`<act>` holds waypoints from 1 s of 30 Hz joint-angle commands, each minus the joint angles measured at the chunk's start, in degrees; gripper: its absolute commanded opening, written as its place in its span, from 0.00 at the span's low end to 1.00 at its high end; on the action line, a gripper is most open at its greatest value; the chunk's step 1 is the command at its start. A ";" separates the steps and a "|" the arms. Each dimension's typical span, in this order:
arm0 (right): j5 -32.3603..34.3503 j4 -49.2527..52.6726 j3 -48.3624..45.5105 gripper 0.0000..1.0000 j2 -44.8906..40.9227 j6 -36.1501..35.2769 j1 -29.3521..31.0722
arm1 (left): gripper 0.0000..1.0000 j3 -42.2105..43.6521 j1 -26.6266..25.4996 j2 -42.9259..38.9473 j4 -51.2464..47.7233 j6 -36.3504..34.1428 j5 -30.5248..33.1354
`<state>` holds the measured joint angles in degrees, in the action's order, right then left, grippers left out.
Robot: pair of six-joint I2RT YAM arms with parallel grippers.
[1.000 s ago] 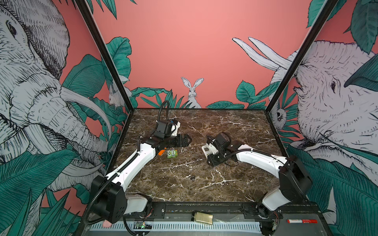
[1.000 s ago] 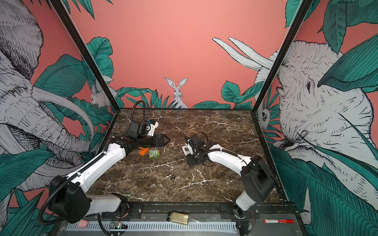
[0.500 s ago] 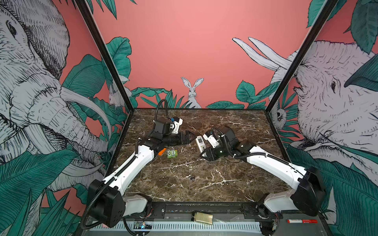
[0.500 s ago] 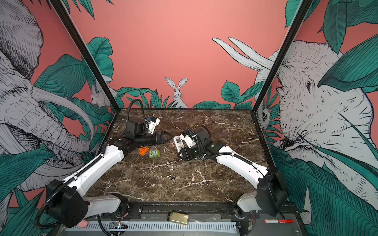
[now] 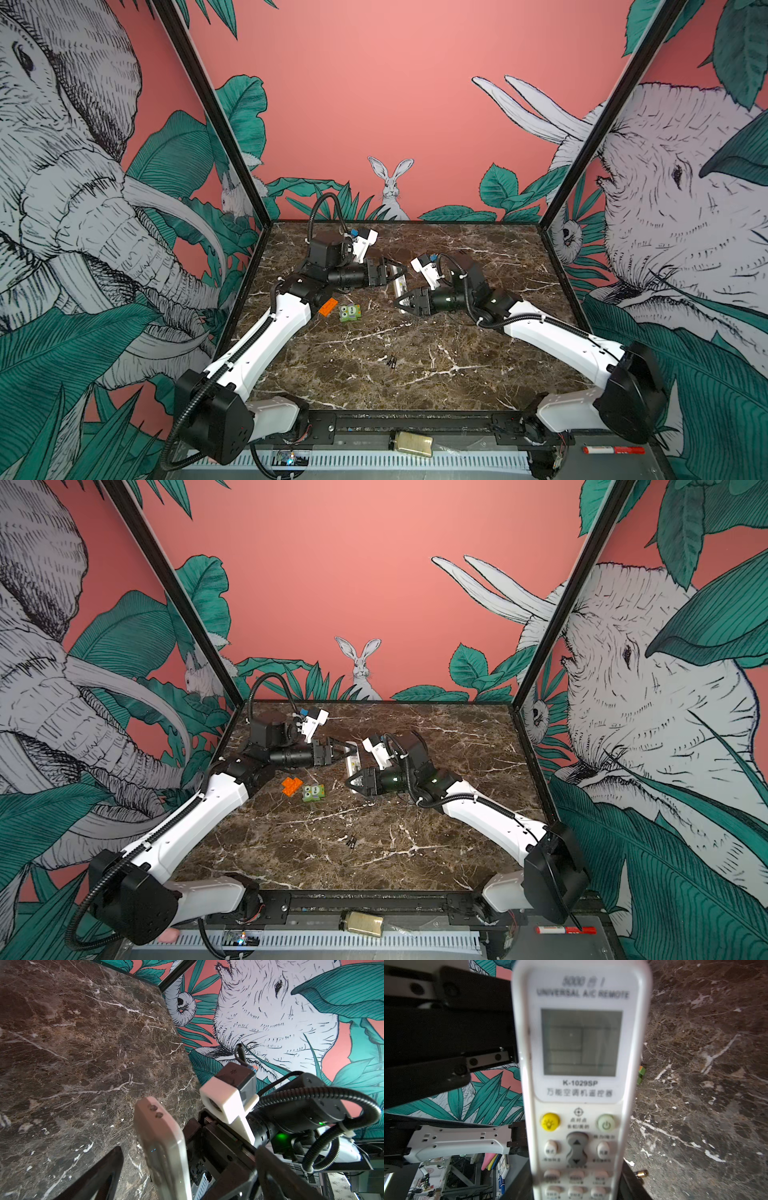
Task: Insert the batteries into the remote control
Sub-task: 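Lift the remote and turn it toward the left gripper while the left arm approaches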
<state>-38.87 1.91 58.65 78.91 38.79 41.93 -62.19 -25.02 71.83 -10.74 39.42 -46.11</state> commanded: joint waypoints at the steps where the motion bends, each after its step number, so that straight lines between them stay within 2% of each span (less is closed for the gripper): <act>1: -5.74 -5.94 1.01 0.22 -1.39 2.14 -0.33 | 0.99 0.26 0.27 -2.45 2.21 1.83 -0.41; 4: -8.78 -8.02 0.89 0.21 -1.37 3.08 -0.78 | 0.99 0.49 0.27 -2.99 1.64 1.84 0.13; 7: -12.50 -15.08 -0.56 0.21 -0.65 7.37 -2.05 | 0.98 0.35 0.31 -3.72 0.07 0.91 0.76; 9: -14.35 -20.21 -1.94 0.20 -0.03 10.50 -2.63 | 0.92 0.40 0.33 -3.90 0.29 1.49 0.54; 12: -17.01 -22.32 -2.39 0.18 0.78 11.70 -3.39 | 0.85 0.64 0.27 -3.76 1.37 2.72 -0.47; 20: -20.53 -31.49 -4.49 0.15 2.06 17.93 -4.05 | 0.84 0.25 0.27 -3.09 6.88 6.07 -0.55; 27: -21.00 -36.84 -5.25 0.14 2.68 21.76 -4.05 | 0.84 -0.11 0.26 -1.85 9.99 7.53 -2.11; 30: -21.11 -39.29 -5.71 0.14 2.75 23.61 -4.05 | 0.80 -0.42 0.22 -1.76 10.83 8.04 -2.94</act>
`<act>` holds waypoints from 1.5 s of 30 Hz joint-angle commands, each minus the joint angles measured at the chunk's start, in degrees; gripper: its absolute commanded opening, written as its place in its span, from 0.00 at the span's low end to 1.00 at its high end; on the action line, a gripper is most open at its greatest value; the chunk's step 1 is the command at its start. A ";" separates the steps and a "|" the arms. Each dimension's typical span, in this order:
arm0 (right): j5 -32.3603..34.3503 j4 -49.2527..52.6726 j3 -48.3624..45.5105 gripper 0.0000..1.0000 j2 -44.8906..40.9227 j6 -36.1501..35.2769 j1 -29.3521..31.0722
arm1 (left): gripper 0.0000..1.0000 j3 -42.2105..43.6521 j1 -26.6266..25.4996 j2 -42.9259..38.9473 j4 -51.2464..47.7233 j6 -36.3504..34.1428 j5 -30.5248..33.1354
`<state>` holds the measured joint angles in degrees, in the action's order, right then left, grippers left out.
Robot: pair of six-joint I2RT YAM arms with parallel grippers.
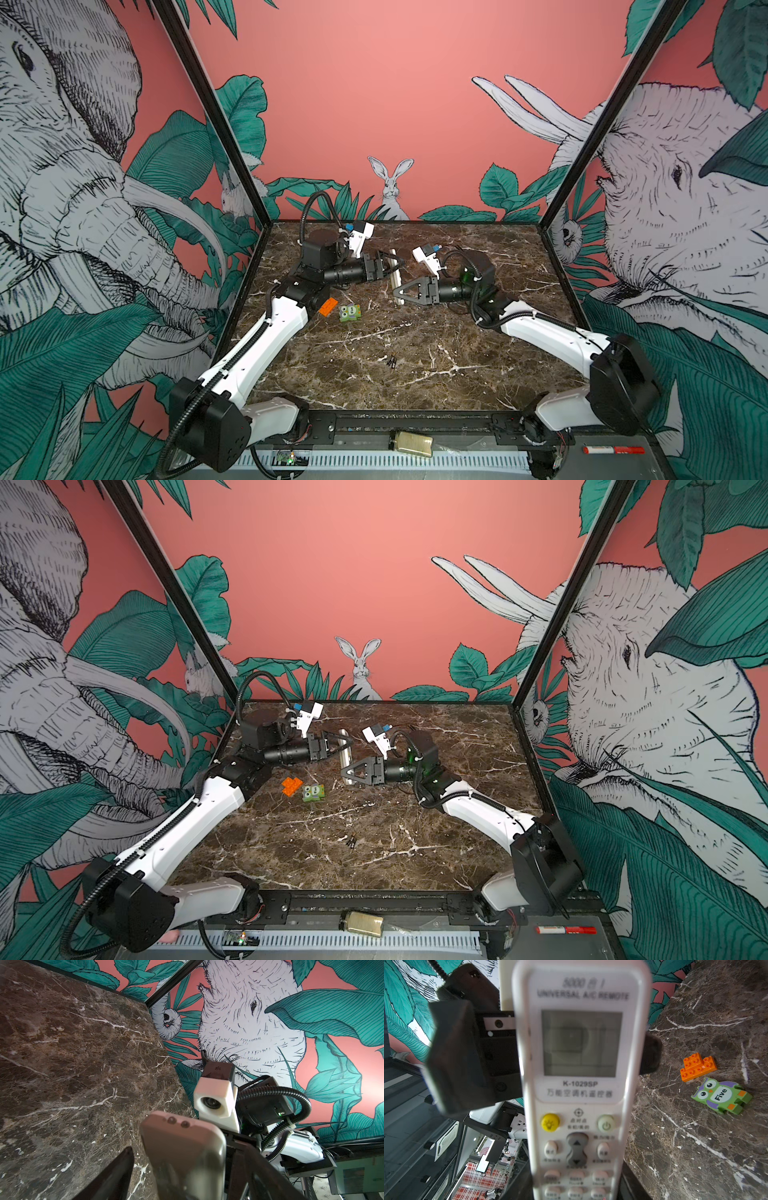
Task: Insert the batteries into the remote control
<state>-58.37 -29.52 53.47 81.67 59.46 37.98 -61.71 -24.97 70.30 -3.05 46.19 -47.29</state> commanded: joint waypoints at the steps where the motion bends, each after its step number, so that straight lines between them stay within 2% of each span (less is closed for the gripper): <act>1: -1.95 -8.59 -0.65 0.13 -0.01 3.51 -0.10 | 0.78 -1.03 0.17 -0.19 3.29 1.51 -2.24; 6: -2.31 -8.63 -1.21 0.13 -0.04 4.19 -0.10 | 0.66 -0.95 0.19 -0.41 4.26 2.30 -3.60; 12: -3.17 -10.57 -1.27 0.12 0.38 4.84 -0.14 | 0.43 0.00 0.19 -1.14 6.99 4.39 -3.71; 15: -3.00 -10.06 -1.03 0.12 0.46 4.45 -0.10 | 0.35 0.42 0.19 -1.82 6.53 4.36 -2.90; 17: -2.66 -9.39 -0.87 0.15 0.35 3.88 -0.10 | 0.28 0.92 0.19 -2.48 6.03 4.21 -1.71; 20: -1.48 -8.09 -0.79 0.35 -0.18 2.97 -0.10 | 0.15 1.33 0.19 -2.93 6.03 4.73 -1.29; 22: -0.34 -6.72 -0.84 0.52 -0.97 1.94 -0.10 | 0.12 1.40 0.19 -3.14 6.04 5.12 -0.78; 25: 1.45 -1.55 -0.41 0.63 -2.38 -1.60 -0.10 | 0.01 1.46 0.19 -3.43 6.38 5.81 0.33; 35: 10.34 14.62 1.74 0.77 -6.08 -12.13 0.17 | 0.00 4.16 0.19 -5.55 0.33 6.01 7.94; 41: 18.93 35.99 7.78 0.79 -8.41 -26.20 1.49 | 0.00 6.81 0.22 -7.55 -4.53 6.95 17.24; 45: 26.00 45.39 12.52 0.79 -8.30 -32.02 2.83 | 0.00 7.59 0.19 -7.67 -9.50 7.57 21.77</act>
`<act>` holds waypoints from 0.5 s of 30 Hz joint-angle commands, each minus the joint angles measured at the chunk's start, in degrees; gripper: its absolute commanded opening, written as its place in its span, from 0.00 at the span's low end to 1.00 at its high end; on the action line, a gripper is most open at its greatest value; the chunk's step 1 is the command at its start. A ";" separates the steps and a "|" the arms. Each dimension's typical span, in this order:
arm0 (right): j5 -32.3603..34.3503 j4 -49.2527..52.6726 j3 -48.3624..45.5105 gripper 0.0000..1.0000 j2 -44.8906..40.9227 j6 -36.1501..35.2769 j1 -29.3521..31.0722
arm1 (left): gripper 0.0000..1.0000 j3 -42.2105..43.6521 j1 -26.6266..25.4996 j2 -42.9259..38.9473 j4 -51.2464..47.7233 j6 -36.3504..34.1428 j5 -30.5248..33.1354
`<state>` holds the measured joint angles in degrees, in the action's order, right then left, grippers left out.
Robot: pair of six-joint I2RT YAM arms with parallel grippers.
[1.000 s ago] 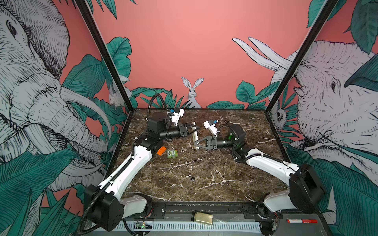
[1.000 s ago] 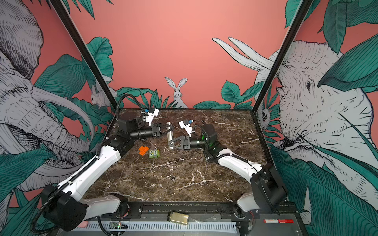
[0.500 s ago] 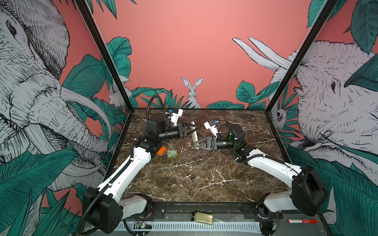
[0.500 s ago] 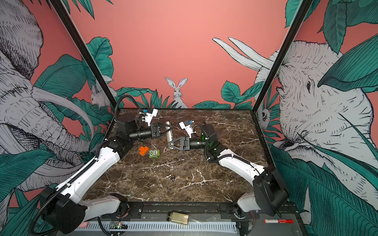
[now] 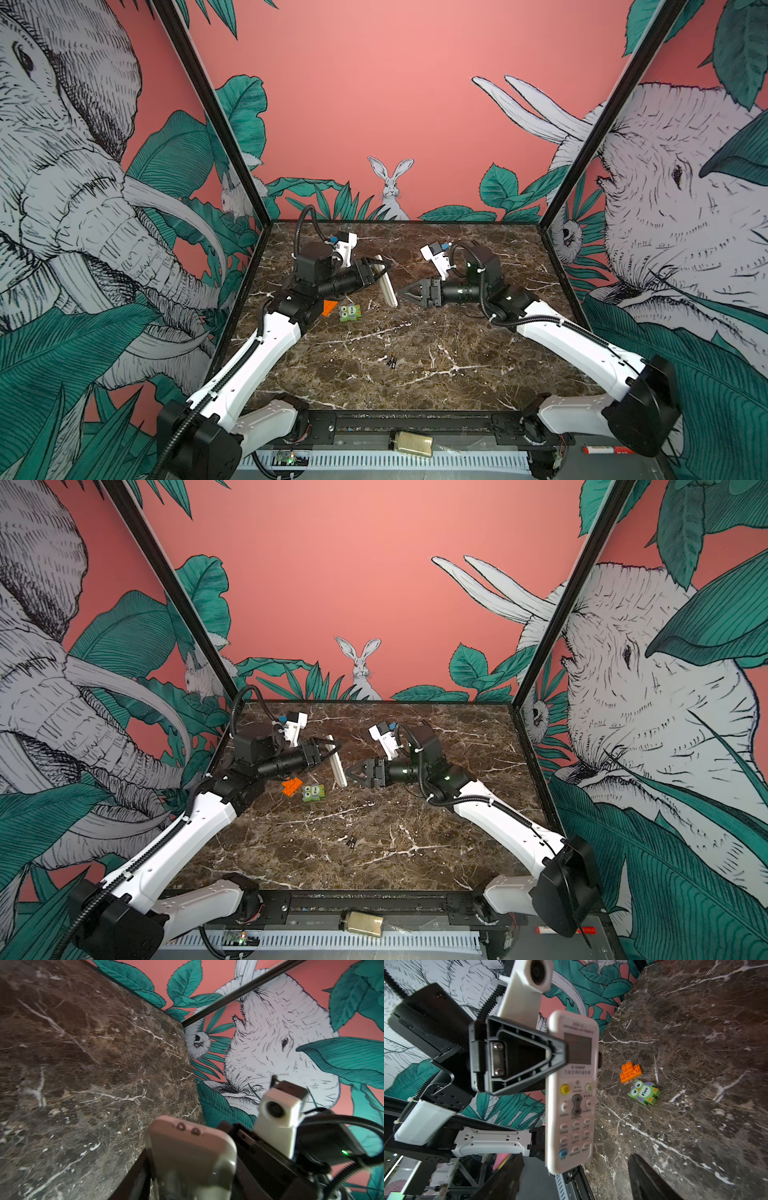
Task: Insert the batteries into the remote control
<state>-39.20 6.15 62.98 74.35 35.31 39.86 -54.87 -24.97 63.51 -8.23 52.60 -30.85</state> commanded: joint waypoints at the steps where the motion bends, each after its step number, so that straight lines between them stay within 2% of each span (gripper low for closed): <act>1: 9.43 12.62 4.76 0.79 -0.49 -9.45 1.67 | 0.00 0.73 0.19 -0.69 -6.17 1.44 6.46; 6: 19.09 21.62 11.78 0.77 3.60 -13.60 5.57 | 0.00 1.34 0.19 -0.28 -9.73 3.87 9.68; 15: 25.81 25.67 20.02 0.73 11.79 -13.67 12.08 | 0.00 1.23 0.19 2.15 -9.89 6.39 9.85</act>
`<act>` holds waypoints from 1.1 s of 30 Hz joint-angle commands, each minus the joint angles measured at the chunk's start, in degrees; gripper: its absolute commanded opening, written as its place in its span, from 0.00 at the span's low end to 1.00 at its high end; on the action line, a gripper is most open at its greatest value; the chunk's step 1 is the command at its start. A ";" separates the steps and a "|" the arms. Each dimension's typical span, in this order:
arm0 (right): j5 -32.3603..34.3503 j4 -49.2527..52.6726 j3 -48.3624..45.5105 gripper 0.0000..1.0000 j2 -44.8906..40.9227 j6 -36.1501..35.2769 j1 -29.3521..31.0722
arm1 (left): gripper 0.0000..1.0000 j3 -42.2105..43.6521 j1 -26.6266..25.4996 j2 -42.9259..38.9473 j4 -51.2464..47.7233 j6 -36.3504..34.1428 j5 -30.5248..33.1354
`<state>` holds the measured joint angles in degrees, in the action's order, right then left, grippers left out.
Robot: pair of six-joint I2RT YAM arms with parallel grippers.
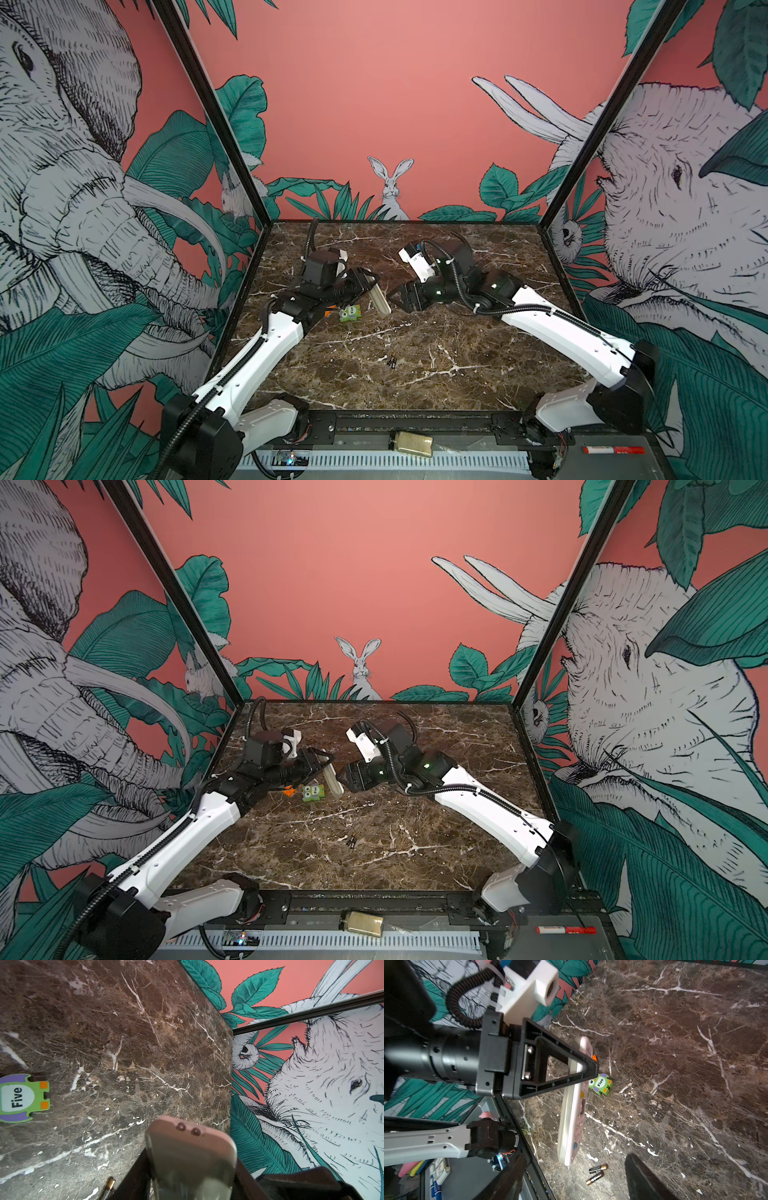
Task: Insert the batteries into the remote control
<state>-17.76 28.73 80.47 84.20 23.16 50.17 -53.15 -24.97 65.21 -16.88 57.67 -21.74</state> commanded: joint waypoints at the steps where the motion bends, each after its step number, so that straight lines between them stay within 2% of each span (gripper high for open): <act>1: 5.19 3.53 3.08 0.73 2.70 -1.28 2.12 | 0.00 -0.81 0.24 0.80 -1.44 1.22 0.57; 13: 9.41 7.50 7.72 0.71 9.44 -0.69 2.87 | 0.00 -1.96 0.19 4.18 -0.08 2.27 -1.00; 33: 6.99 7.13 9.68 0.67 15.80 0.09 3.92 | 0.00 0.12 0.16 3.03 0.76 4.32 -1.24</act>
<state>-10.17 35.48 89.56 99.44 23.05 53.56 -54.00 -24.97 70.41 -17.37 60.62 -23.05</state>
